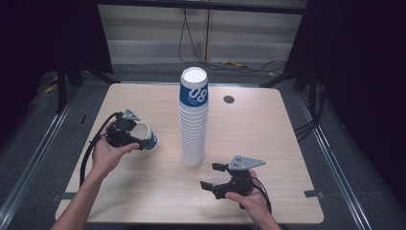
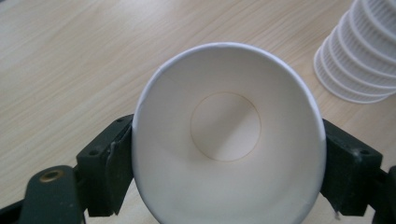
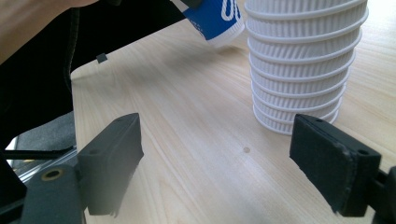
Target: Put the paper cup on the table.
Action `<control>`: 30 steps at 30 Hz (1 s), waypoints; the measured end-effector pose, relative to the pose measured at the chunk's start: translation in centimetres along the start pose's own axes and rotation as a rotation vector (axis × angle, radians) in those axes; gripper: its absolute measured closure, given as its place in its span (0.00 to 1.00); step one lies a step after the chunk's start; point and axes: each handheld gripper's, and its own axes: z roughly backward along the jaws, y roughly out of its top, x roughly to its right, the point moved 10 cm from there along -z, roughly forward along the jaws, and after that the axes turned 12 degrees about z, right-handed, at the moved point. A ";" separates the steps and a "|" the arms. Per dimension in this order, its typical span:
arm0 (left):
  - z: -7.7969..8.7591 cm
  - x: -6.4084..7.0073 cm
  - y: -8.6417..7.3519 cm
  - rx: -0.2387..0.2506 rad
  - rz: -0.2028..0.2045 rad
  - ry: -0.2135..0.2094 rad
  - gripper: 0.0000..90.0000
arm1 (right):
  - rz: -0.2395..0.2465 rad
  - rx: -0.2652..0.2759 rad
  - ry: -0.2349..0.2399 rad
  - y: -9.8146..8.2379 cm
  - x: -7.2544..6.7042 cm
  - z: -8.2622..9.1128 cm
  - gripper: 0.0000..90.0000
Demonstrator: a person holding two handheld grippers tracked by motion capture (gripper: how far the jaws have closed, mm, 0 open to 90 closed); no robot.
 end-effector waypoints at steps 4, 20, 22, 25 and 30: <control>-0.2 0.1 -0.2 -0.032 0.011 0.010 0.19 | 0.004 0.002 -0.001 0.1 -0.3 0.1 0.19; -2.3 0.0 0.6 -0.085 -0.019 0.050 0.17 | 0.009 0.005 0.000 0.0 -0.1 0.0 0.20; -2.5 -0.2 0.8 -0.080 -0.005 0.048 0.17 | 0.008 0.004 -0.001 0.0 0.0 0.1 0.20; -2.8 -0.3 1.0 -0.050 0.008 0.044 0.17 | 0.007 0.005 -0.006 0.0 0.1 0.2 0.20; -3.5 -0.3 0.9 -0.023 0.017 0.035 0.16 | 0.004 0.008 -0.013 0.0 0.2 0.2 0.21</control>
